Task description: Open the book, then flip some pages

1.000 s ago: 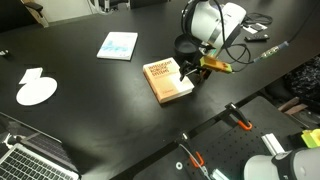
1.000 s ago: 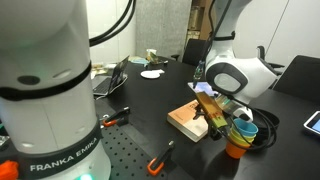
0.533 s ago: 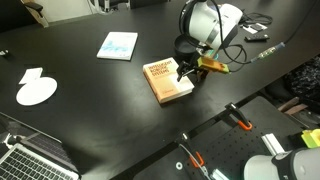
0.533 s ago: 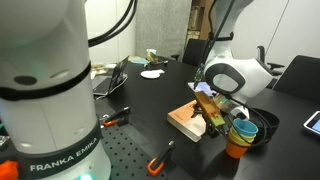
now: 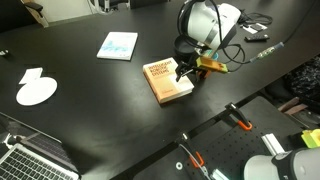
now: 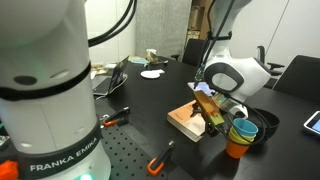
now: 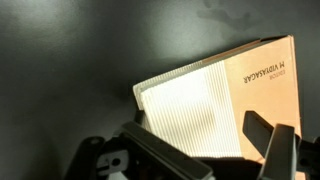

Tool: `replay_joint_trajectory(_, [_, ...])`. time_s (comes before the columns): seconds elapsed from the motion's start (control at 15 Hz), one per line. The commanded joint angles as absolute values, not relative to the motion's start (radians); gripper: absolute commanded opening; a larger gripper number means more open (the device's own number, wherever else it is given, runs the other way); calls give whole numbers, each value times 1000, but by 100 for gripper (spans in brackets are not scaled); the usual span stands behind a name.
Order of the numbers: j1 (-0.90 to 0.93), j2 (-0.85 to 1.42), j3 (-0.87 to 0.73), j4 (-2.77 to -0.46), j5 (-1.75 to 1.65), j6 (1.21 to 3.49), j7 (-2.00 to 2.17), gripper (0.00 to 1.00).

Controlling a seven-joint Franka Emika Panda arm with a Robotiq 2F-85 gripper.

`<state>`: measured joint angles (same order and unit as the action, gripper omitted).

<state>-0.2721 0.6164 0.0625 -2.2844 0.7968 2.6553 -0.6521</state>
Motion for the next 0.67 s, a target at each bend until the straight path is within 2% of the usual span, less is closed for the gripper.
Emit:
replay_joint_trajectory(0.0, [-275, 568, 87, -2312, 776, 2678, -635, 100])
replay_joint_trajectory(0.6, [-229, 491, 106, -2390, 729, 2800, -601, 100])
